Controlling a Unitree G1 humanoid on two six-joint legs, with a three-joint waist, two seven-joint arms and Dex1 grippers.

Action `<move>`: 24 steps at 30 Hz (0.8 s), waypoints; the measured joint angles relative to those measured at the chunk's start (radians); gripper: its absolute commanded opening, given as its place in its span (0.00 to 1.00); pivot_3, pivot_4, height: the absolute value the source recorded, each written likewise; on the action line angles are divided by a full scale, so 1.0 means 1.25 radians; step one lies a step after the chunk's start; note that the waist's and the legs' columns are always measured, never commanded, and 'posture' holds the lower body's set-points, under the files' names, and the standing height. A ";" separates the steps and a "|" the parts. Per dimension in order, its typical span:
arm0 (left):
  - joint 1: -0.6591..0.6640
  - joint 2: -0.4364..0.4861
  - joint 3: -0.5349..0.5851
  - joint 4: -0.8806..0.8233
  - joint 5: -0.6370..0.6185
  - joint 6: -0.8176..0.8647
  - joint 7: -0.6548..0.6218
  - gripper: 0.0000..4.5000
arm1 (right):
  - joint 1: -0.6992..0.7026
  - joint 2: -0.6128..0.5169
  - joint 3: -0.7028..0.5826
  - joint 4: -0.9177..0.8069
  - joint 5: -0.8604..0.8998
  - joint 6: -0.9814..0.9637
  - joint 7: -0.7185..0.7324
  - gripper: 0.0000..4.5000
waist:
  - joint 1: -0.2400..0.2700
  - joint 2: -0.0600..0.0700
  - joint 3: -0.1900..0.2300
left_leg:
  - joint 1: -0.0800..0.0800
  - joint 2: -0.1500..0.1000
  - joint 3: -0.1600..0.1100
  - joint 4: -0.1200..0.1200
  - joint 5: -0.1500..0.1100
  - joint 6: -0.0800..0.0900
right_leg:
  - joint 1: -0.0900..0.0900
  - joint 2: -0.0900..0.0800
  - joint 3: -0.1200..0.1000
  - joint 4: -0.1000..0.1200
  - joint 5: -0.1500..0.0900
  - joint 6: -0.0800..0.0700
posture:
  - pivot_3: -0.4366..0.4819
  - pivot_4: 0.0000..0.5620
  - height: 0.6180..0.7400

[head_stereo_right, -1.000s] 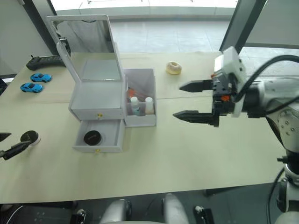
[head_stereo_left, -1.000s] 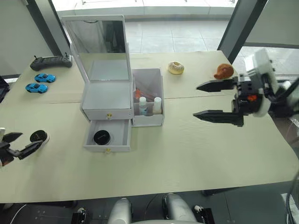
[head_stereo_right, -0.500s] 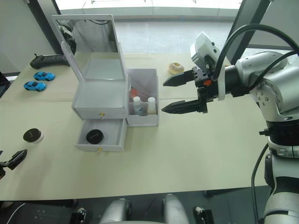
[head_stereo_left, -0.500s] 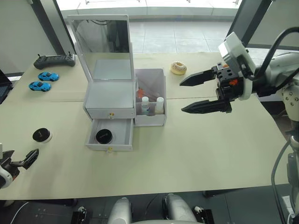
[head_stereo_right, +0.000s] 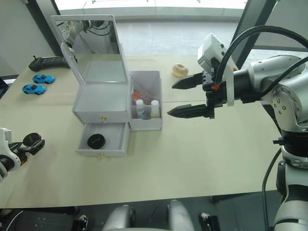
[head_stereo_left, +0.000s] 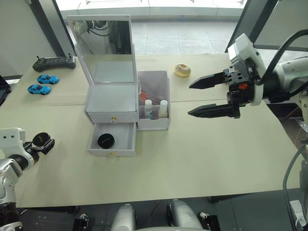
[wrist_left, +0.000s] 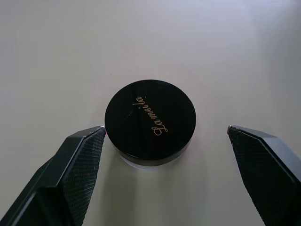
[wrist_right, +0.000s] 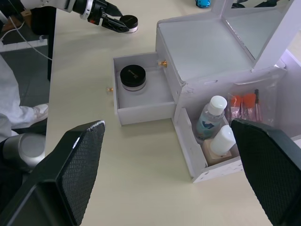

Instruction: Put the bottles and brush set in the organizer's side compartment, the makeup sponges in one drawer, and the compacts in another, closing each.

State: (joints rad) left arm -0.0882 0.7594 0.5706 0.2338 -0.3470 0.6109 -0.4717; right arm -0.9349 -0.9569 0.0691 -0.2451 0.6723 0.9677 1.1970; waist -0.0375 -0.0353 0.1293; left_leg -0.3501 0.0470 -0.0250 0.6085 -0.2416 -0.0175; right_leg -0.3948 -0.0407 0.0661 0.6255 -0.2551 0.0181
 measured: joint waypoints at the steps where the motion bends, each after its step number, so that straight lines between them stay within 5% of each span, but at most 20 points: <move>1: -0.016 0.005 -0.002 0.025 0.007 -0.001 0.005 1.00 | 0.007 -0.004 -0.005 -0.002 0.000 0.000 -0.003 1.00 | 0.000 0.000 0.000 | 0.000 0.000 0.000 0.000 0.000 0.000 | 0.000 0.000 0.000 0.000 0.000 0.000 | 0.48 0.27 1.00; 6: -0.068 0.026 -0.023 0.115 0.028 -0.032 0.009 1.00 | 0.042 -0.030 -0.011 0.000 -0.020 -0.004 -0.018 1.00 | 0.000 0.000 0.000 | 0.000 0.000 0.000 0.000 0.000 0.000 | 0.000 0.000 0.000 0.000 0.000 0.000 | 0.48 0.27 1.00; 13: -0.104 0.031 -0.061 0.154 0.028 -0.049 -0.025 0.64 | 0.061 -0.038 -0.020 0.001 -0.036 -0.022 -0.031 1.00 | 0.000 0.000 0.000 | -0.001 0.000 0.000 0.000 0.000 0.000 | 0.000 0.000 0.000 0.000 0.000 0.000 | 0.48 0.27 1.00; 19: -0.115 0.081 -0.061 0.184 0.028 -0.054 -0.044 0.64 | 0.073 -0.045 -0.020 0.015 -0.055 -0.035 -0.039 1.00 | -0.002 0.000 0.000 | -0.001 0.000 0.000 0.000 0.000 0.000 | -0.001 0.000 0.000 0.001 0.000 0.000 | 0.48 0.27 1.00; 24: -0.145 0.158 -0.089 0.121 0.001 -0.048 -0.175 0.64 | 0.077 -0.035 -0.020 0.010 -0.054 -0.036 -0.051 1.00 | 0.001 0.000 0.000 | -0.002 0.000 0.000 0.000 0.000 0.000 | -0.002 0.000 0.000 0.000 0.000 0.000 | 0.48 0.27 1.00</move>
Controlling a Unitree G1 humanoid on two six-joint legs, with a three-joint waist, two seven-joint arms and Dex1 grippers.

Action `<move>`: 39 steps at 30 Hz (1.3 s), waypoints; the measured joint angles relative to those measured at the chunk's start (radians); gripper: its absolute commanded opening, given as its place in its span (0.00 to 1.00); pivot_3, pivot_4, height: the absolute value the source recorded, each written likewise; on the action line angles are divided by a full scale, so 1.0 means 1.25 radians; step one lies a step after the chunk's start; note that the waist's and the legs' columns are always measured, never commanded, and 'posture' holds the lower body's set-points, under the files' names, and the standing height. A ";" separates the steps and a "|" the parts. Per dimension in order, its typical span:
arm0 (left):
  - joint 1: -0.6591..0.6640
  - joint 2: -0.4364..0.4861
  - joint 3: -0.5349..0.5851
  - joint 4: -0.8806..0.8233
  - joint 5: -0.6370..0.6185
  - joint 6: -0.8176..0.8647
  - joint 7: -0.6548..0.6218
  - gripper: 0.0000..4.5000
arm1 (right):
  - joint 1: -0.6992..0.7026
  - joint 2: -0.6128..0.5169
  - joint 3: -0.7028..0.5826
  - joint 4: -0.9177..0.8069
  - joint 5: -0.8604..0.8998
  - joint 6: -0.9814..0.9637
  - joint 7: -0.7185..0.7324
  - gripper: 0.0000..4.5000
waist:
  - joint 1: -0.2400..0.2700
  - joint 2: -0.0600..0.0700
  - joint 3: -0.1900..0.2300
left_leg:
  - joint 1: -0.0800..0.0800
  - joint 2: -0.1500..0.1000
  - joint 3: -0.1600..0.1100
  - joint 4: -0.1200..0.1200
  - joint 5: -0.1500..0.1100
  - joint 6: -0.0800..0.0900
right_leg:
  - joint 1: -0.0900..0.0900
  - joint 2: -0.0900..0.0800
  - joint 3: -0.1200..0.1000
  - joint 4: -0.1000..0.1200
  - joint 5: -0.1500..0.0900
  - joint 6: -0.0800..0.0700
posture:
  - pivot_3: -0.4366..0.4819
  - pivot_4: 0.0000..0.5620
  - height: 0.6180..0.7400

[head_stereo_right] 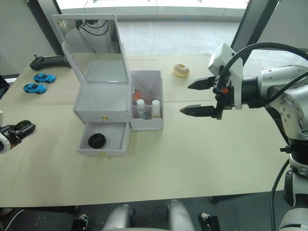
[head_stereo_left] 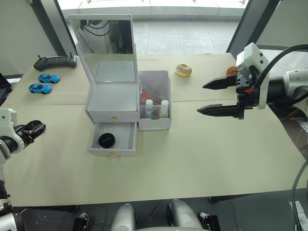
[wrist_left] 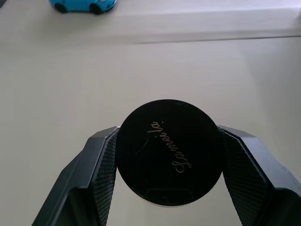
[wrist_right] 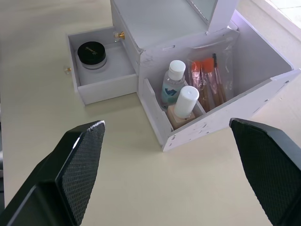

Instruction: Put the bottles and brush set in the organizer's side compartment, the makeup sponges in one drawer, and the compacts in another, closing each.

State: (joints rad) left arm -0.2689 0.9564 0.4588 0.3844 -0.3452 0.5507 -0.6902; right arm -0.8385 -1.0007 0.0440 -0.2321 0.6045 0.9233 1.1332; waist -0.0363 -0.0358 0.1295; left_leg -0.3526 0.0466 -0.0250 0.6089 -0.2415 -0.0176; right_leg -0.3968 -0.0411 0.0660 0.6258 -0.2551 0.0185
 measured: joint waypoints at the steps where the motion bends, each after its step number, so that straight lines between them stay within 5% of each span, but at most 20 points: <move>1: 0.011 0.036 -0.021 -0.023 -0.001 -0.006 -0.055 0.64 | 0.001 0.002 0.000 -0.003 0.001 0.000 -0.001 1.00 | -0.001 0.000 0.000 | 0.000 0.000 0.000 0.000 0.000 0.000 | -0.001 0.000 0.000 0.000 0.000 0.000 | 0.48 0.27 1.00; 5: 0.101 0.151 -0.037 -0.119 -0.018 -0.093 -0.306 0.64 | 0.026 -0.006 -0.007 -0.008 0.005 -0.001 0.008 1.00 | -0.006 0.002 0.001 | -0.001 0.001 0.002 -0.001 0.000 0.000 | -0.003 0.000 0.001 0.000 0.000 -0.001 | 0.48 0.27 1.00; 11: 0.152 0.205 -0.102 -0.294 -0.089 -0.180 -0.603 0.64 | 0.030 0.009 -0.010 0.003 0.005 -0.015 0.011 1.00 | -0.001 0.007 0.002 | 0.000 0.001 0.003 -0.001 0.000 0.000 | -0.004 0.001 0.002 0.001 -0.004 0.004 | 0.48 0.27 1.00; 17: -0.007 0.171 -0.267 -0.373 -0.087 -0.190 -0.640 0.64 | 0.031 0.022 -0.014 -0.002 0.006 -0.014 -0.004 1.00 | 0.000 0.007 0.002 | -0.002 0.000 0.003 0.001 0.000 0.000 | -0.002 0.002 0.004 0.000 -0.003 0.005 | 0.48 0.27 1.00; 24: -0.181 0.010 -0.465 -0.342 0.011 -0.247 -0.628 0.64 | 0.080 0.015 -0.062 -0.063 0.030 0.002 -0.039 1.00 | -0.003 0.008 0.002 | -0.001 0.001 0.001 0.003 -0.001 0.002 | 0.001 0.005 0.004 0.000 -0.003 0.007 | 0.48 0.27 1.00; 39: -0.268 -0.044 -0.529 -0.209 0.099 -0.334 -0.649 0.64 | 0.115 -0.001 -0.105 -0.111 0.071 0.038 -0.092 1.00 | -0.002 0.008 0.002 | 0.000 0.002 0.000 0.004 -0.001 0.003 | 0.002 0.006 0.004 0.000 -0.004 0.007 | 0.48 0.27 1.00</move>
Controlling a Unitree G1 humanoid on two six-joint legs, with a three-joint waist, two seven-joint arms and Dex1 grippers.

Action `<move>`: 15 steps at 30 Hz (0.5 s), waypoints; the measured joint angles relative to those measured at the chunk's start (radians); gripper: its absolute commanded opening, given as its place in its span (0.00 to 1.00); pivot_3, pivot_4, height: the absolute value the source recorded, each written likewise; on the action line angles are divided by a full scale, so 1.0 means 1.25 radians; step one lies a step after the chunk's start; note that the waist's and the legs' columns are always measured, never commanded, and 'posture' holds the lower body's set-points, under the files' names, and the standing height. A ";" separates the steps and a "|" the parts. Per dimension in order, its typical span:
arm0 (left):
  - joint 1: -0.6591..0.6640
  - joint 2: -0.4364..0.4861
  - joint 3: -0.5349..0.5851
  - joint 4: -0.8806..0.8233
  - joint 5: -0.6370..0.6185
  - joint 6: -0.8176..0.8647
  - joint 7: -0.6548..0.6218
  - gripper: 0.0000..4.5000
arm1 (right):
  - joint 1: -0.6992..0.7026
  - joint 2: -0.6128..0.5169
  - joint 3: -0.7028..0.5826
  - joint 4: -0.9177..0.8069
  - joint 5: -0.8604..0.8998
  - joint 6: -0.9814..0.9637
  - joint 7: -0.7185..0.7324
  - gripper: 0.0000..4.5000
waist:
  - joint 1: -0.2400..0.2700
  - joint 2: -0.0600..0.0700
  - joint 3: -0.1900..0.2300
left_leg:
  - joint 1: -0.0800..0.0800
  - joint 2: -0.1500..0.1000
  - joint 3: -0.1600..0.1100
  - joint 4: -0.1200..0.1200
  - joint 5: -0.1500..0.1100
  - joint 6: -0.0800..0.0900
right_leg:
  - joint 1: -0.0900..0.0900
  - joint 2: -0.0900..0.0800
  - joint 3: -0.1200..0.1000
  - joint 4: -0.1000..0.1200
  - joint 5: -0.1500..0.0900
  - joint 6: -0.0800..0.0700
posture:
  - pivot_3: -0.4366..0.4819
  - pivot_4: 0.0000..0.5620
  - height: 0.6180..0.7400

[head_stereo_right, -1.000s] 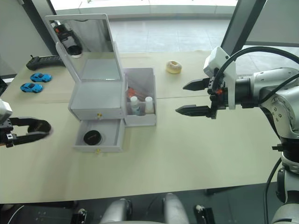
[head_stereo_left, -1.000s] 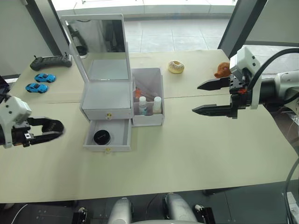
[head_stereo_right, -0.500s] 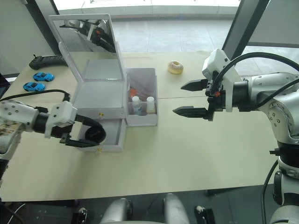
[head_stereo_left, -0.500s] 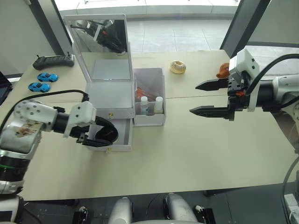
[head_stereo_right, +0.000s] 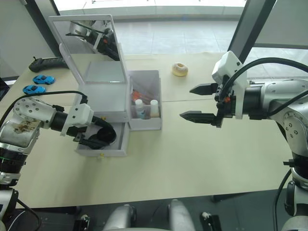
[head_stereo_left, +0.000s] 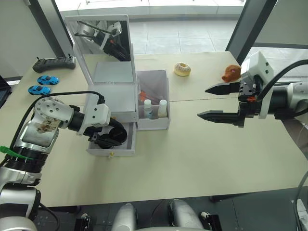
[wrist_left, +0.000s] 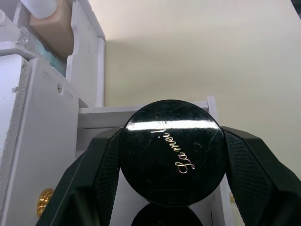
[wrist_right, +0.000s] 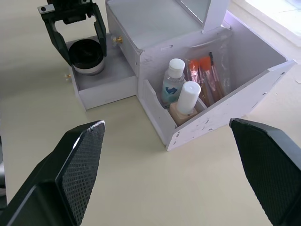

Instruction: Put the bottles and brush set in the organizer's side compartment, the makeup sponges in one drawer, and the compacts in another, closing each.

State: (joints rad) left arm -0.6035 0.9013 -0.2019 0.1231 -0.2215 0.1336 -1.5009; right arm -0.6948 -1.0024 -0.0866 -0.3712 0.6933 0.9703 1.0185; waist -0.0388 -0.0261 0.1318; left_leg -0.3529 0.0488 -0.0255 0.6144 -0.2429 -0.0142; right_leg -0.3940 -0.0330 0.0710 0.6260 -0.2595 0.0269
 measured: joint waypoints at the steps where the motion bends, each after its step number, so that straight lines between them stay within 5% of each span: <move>1: 0.003 -0.006 -0.006 0.002 0.006 -0.003 0.002 0.64 | 0.000 0.000 0.000 -0.001 0.000 0.000 -0.001 1.00 | 0.000 0.000 0.000 | 0.000 0.000 0.000 0.000 0.000 0.000 | 0.000 0.000 0.000 0.000 0.000 0.000 | 0.48 0.27 1.00; 10: 0.010 -0.031 -0.016 0.058 0.066 -0.056 0.031 0.64 | -0.007 0.001 0.001 0.000 0.000 0.000 -0.013 1.00 | 0.000 0.000 0.000 | 0.000 0.000 0.000 0.000 0.000 0.000 | 0.000 0.000 0.000 0.000 0.000 0.000 | 0.48 0.27 1.00; 15: 0.011 -0.039 -0.012 0.053 0.045 -0.028 0.021 1.00 | -0.008 0.001 0.003 -0.001 0.000 -0.001 -0.015 1.00 | 0.000 0.000 0.000 | 0.000 0.000 0.000 0.000 0.000 0.000 | 0.000 0.000 0.000 0.000 0.000 0.000 | 0.48 0.27 1.00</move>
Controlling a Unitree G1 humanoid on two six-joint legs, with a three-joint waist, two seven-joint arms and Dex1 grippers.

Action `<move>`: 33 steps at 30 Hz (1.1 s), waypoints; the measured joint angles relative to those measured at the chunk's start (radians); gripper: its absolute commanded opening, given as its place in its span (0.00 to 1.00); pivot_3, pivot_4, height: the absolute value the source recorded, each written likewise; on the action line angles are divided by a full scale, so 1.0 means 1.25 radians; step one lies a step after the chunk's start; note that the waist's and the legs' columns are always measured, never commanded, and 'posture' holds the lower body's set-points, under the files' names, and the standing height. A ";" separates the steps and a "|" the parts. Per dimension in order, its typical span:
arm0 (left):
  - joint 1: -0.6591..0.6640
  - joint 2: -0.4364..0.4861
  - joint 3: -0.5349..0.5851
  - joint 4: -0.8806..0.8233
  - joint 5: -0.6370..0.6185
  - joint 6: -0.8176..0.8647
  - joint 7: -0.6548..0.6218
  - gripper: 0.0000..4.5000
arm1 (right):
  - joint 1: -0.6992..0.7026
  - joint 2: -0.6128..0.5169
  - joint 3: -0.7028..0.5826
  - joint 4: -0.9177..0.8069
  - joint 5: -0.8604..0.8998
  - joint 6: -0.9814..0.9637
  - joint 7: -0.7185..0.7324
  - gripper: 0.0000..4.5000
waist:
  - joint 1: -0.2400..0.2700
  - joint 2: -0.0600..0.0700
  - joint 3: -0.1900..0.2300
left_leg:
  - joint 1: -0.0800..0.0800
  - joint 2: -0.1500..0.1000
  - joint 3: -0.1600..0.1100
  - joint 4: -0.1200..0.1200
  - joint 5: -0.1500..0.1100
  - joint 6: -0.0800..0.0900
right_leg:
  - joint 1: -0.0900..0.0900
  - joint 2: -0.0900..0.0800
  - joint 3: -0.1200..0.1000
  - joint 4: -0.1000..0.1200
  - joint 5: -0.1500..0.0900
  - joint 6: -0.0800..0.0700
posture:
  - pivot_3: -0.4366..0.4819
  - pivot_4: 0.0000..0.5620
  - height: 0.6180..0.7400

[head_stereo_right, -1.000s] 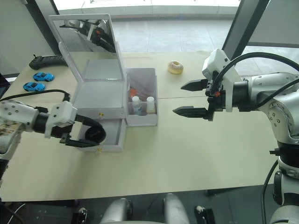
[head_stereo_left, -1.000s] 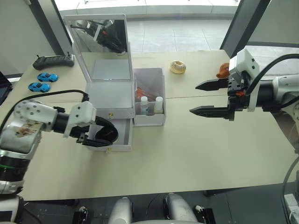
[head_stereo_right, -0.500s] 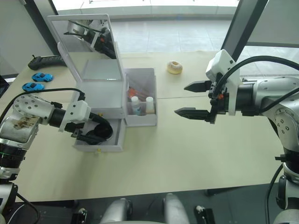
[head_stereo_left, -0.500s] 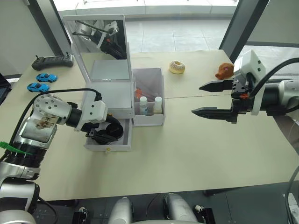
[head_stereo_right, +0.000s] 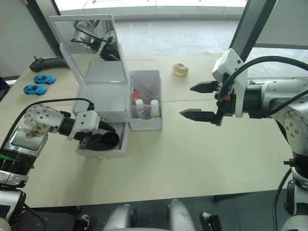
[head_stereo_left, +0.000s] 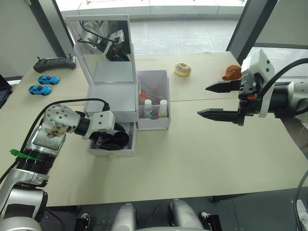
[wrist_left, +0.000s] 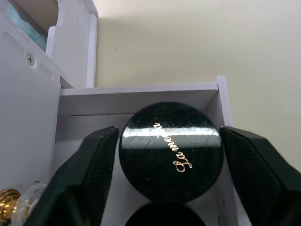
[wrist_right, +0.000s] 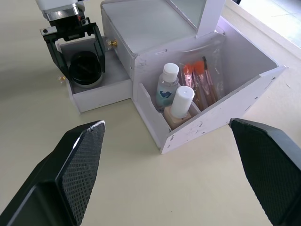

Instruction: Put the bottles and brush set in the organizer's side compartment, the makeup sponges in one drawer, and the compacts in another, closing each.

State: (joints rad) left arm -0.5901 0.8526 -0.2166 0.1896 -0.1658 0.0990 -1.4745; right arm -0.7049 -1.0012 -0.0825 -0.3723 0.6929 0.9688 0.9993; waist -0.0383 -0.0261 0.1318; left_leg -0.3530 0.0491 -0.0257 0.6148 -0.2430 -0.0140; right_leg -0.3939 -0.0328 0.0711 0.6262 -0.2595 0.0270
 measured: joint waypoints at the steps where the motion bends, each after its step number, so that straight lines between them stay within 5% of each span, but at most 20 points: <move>1: 0.000 -0.002 0.000 -0.003 -0.006 0.010 -0.002 1.00 | -0.001 0.000 0.000 0.000 0.000 0.000 -0.001 1.00 | 0.000 0.000 0.000 | 0.000 0.000 0.000 0.000 0.000 0.000 | 0.000 0.000 0.000 0.000 0.000 0.000 | 0.48 0.27 1.00; 10: 0.012 0.022 0.034 -0.043 -0.055 0.082 0.002 1.00 | -0.014 0.008 0.010 -0.006 0.013 0.000 -0.005 1.00 | -0.002 0.000 0.000 | 0.000 0.000 0.000 0.000 0.000 0.000 | 0.000 0.000 0.000 0.000 0.000 0.000 | 0.48 0.27 1.00; 15: 0.078 0.141 0.191 -0.174 -0.208 0.249 -0.023 1.00 | -0.019 0.008 0.018 -0.007 0.020 0.000 0.003 1.00 | -0.006 0.001 0.001 | 0.001 0.001 0.000 -0.001 0.000 0.001 | 0.000 0.001 0.000 0.000 0.000 0.000 | 0.48 0.27 1.00; 20: 0.304 0.211 0.391 -0.304 -0.325 0.360 -0.034 1.00 | -0.042 0.026 0.028 -0.006 0.049 0.000 0.025 1.00 | -0.006 0.002 0.001 | 0.002 0.002 0.000 -0.001 0.000 0.001 | 0.000 0.001 0.000 0.000 -0.001 0.000 | 0.48 0.27 1.00; 26: 0.656 0.121 0.550 -0.417 -0.328 0.399 0.032 0.66 | -0.080 0.042 0.058 0.031 0.042 -0.021 0.057 1.00 | -0.001 0.002 0.001 | 0.002 0.002 0.000 -0.002 0.000 0.000 | 0.000 -0.001 -0.001 0.000 -0.001 -0.001 | 0.48 0.27 1.00; 33: 0.758 -0.024 0.555 -0.461 -0.269 0.366 0.232 0.16 | -0.095 0.057 0.090 0.069 0.006 -0.050 0.076 1.00 | 0.005 -0.001 0.000 | 0.002 0.000 0.001 -0.002 0.000 0.000 | 0.000 -0.003 -0.001 -0.001 -0.001 -0.002 | 0.48 0.27 1.00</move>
State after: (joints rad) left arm 0.3575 0.8227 0.4777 -0.3869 -0.5017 0.5571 -1.1847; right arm -0.8236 -0.9294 0.0305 -0.2854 0.7001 0.9068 1.0948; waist -0.0319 -0.0268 0.1324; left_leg -0.3508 0.0494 -0.0248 0.6126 -0.2436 -0.0135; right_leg -0.3937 -0.0362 0.0696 0.6249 -0.2603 0.0246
